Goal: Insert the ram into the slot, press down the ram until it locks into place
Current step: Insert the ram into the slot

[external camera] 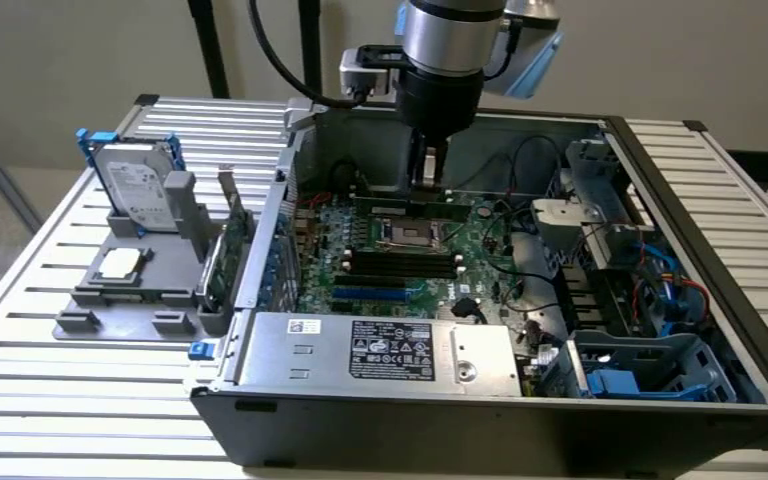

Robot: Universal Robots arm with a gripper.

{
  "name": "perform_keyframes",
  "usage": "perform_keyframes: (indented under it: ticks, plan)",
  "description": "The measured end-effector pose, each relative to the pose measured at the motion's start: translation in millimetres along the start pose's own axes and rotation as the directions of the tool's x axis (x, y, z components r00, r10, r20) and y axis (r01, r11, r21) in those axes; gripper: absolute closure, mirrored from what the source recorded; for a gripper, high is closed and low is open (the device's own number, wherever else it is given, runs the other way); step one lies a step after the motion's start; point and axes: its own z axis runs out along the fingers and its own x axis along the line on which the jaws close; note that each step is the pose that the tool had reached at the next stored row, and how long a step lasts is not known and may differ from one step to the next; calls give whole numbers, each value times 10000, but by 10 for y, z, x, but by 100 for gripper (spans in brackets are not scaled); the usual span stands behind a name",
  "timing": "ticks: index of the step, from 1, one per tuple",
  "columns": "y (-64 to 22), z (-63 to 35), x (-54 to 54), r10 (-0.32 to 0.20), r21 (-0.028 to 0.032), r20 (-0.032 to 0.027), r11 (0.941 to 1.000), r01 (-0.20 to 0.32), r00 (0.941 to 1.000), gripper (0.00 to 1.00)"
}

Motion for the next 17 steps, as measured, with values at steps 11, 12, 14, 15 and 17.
perform_keyframes:
  ticks: [11,12,14,15,17]
  plan:
    - [-8,198,1,-2,6,-1,10000,2,10000,86]
    - [-9,217,1,0,8,0,10000,0,10000,86]
    - [-10,254,1,-1,11,1,10000,1,10000,86]
    - [-11,272,1,-1,13,1,10000,1,10000,86]
    - [-12,308,1,0,16,1,10000,0,10000,86]
